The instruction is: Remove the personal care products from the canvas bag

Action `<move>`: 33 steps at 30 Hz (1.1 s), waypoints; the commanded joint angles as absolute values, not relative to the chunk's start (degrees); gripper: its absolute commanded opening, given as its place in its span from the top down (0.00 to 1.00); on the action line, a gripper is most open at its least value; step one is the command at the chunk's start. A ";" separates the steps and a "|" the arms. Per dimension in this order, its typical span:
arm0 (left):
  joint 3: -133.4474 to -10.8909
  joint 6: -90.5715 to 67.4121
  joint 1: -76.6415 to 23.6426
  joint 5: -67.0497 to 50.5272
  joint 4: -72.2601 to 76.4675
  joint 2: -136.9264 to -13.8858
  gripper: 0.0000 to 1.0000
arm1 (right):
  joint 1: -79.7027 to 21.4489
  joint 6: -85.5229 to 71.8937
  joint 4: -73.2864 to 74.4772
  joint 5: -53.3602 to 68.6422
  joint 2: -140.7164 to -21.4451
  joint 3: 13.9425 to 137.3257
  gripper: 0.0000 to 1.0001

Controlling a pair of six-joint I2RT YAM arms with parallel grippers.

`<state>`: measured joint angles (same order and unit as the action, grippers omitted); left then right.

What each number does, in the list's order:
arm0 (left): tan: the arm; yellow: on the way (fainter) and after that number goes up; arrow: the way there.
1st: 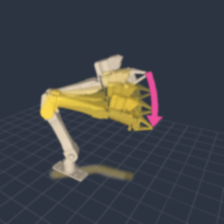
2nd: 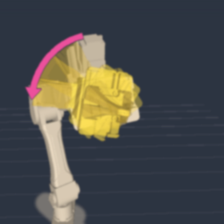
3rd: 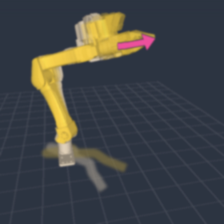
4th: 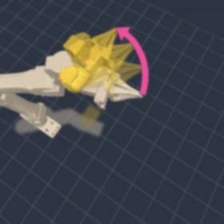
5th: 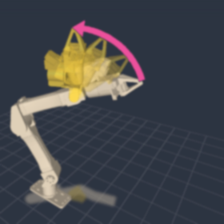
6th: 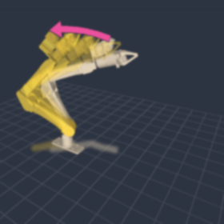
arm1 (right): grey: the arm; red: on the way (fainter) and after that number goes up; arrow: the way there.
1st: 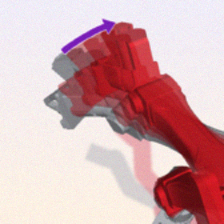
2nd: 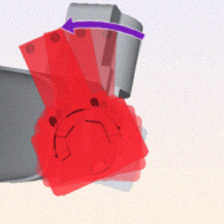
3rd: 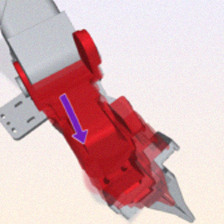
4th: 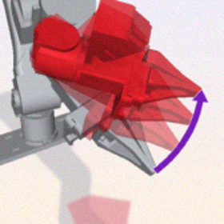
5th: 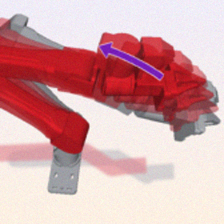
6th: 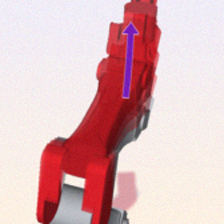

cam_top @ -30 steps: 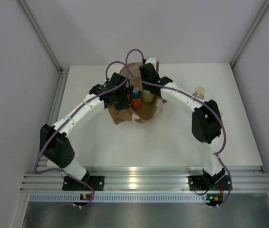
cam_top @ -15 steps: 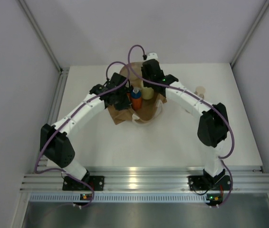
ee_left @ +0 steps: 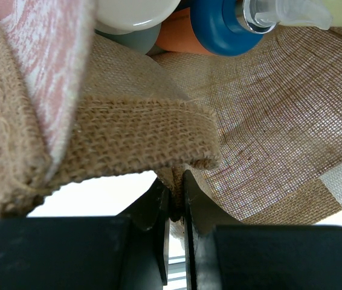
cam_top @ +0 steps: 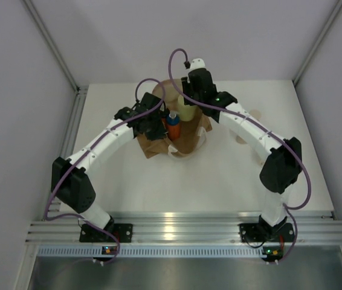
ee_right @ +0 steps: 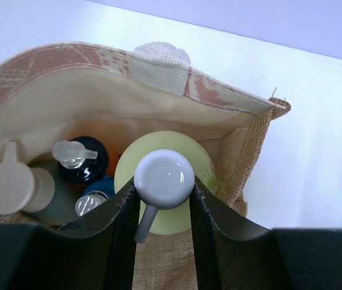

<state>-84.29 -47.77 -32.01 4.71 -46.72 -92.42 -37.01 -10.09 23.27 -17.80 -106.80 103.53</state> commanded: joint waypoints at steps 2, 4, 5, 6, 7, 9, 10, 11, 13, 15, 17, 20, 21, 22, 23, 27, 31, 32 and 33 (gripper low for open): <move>-84.38 -46.93 -31.73 4.22 -49.13 -94.04 1.00 | -37.44 -9.23 13.97 -14.51 -98.62 109.95 1.00; -84.38 -46.93 -31.73 4.13 -49.13 -94.13 1.00 | -37.44 -9.23 14.93 -13.89 -98.18 111.53 1.00; -84.38 -47.02 -31.73 4.13 -49.13 -94.13 1.00 | -37.44 -9.14 15.29 -13.19 -98.00 112.66 1.00; -84.38 -47.02 -31.82 4.13 -49.13 -94.04 1.00 | -37.44 -9.23 15.64 -12.92 -97.82 113.20 1.00; -84.38 -47.02 -31.73 4.13 -49.04 -94.13 1.00 | -37.44 -9.23 16.60 -12.48 -97.65 113.81 1.00; -84.38 -47.02 -31.73 4.22 -49.13 -94.13 1.00 | -37.70 -8.97 17.22 -11.78 -97.04 114.69 1.00; -84.38 -47.02 -31.82 4.31 -49.04 -94.13 1.00 | -37.79 -8.96 17.23 -11.69 -96.25 114.70 1.00; -84.38 -47.02 -31.73 4.22 -49.13 -94.22 1.00 | -37.88 -8.88 17.14 -11.43 -95.89 114.70 1.00; -84.20 -46.93 -31.73 4.39 -49.13 -94.31 1.00 | -38.06 -8.61 17.23 -11.08 -94.75 115.05 1.00; -84.20 -46.93 -31.73 4.39 -49.13 -94.13 1.00 | -37.97 -8.44 17.23 -10.55 -93.96 115.31 1.00; -84.20 -46.93 -31.64 4.48 -49.13 -94.13 1.00 | -38.06 -8.35 17.23 -10.28 -92.55 115.49 1.00; -84.11 -46.93 -31.64 4.74 -49.13 -94.22 1.00 | -38.06 -8.35 17.93 -9.85 -90.97 116.10 1.00; -84.11 -46.85 -31.55 4.75 -49.13 -94.31 1.00 | -38.06 -8.52 18.54 -9.76 -90.62 116.71 1.00; -84.11 -46.85 -31.64 4.75 -49.13 -94.39 1.00 | -38.06 -8.61 18.98 -9.67 -89.83 117.15 1.00; -84.11 -46.85 -31.55 4.75 -49.04 -94.39 1.00 | -38.06 -8.61 19.33 -9.32 -89.30 117.59 1.00; -84.02 -47.11 -31.46 4.75 -49.13 -94.05 1.00 | -37.97 -8.79 20.92 -11.16 -86.31 117.34 1.00; -83.94 -47.20 -31.38 4.92 -49.13 -93.52 1.00 | -37.09 -9.49 22.67 -12.74 -82.89 116.98 1.00; -83.94 -47.11 -31.38 4.83 -49.13 -93.43 1.00 | -37.00 -9.49 23.72 -13.53 -82.53 117.16 1.00; -83.94 -47.02 -31.38 4.92 -49.13 -93.43 1.00 | -36.74 -9.23 24.17 -13.88 -82.01 117.16 1.00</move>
<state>-84.29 -47.79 -31.90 4.73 -46.72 -92.42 -37.32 -8.64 30.74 -11.57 -88.29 111.87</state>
